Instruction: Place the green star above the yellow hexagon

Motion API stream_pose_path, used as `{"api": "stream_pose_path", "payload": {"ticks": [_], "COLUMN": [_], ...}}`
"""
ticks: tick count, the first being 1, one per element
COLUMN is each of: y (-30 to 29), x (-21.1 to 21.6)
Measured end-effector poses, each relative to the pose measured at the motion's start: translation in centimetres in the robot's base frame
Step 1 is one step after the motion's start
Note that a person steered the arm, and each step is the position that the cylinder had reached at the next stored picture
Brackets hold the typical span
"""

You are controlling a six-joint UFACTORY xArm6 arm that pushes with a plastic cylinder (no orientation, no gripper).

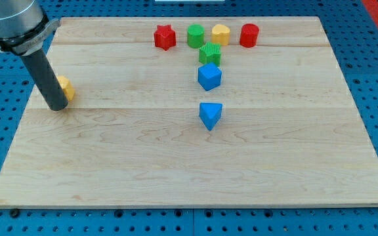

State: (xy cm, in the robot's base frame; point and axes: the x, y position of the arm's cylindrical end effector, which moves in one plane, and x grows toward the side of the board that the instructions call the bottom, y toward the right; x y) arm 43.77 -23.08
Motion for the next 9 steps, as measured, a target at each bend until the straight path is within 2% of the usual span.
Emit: {"api": "stream_pose_path", "payload": {"ticks": [2,3,5,8,9], "y": [0.0,2.4,17.3,31.1,36.0], "x": [-1.7,-0.6,0.4,0.3,-1.3]}}
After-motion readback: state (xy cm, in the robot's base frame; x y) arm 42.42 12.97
